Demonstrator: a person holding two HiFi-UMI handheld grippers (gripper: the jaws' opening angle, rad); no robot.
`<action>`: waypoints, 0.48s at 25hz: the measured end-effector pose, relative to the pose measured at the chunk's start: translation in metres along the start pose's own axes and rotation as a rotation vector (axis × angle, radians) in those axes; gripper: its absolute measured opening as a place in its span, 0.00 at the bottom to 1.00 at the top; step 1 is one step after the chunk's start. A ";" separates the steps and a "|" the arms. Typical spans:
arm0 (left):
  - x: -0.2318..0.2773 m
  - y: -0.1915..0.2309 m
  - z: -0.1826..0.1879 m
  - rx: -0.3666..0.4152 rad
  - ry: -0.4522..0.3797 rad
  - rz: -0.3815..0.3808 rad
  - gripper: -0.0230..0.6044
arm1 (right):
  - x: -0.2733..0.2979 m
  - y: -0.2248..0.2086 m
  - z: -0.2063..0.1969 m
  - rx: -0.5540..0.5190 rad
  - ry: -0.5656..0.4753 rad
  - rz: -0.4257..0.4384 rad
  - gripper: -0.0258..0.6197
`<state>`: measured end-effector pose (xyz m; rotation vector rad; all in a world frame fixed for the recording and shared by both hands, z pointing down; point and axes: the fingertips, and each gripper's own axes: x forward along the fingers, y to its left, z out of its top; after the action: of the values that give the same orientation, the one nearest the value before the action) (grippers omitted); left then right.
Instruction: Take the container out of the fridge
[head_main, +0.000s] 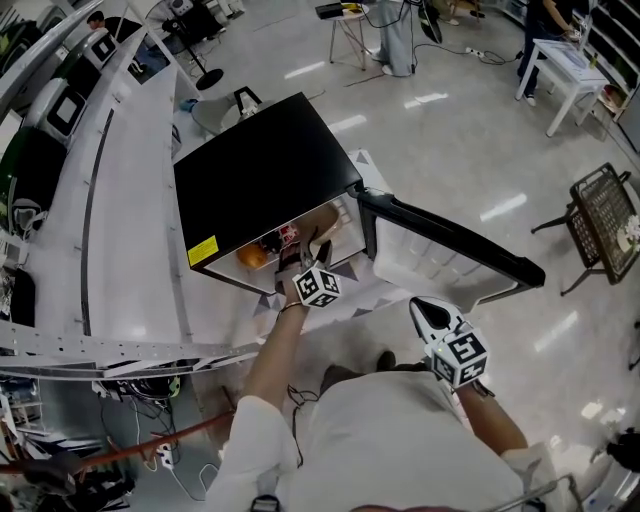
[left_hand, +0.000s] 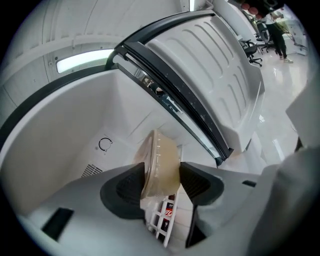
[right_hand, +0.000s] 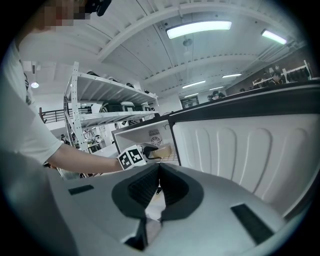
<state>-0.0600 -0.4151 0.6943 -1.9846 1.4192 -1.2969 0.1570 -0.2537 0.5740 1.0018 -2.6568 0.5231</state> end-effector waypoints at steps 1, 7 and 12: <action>-0.004 0.000 0.002 -0.009 -0.011 0.001 0.40 | 0.000 0.000 0.000 0.001 0.000 0.002 0.05; -0.029 0.005 0.010 -0.079 -0.061 0.018 0.39 | 0.007 0.011 -0.002 -0.002 0.009 0.036 0.05; -0.058 0.014 0.010 -0.125 -0.092 0.046 0.39 | 0.017 0.024 -0.001 -0.021 0.018 0.075 0.05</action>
<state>-0.0626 -0.3717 0.6523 -2.0507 1.5258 -1.1070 0.1285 -0.2462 0.5747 0.8908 -2.6866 0.5166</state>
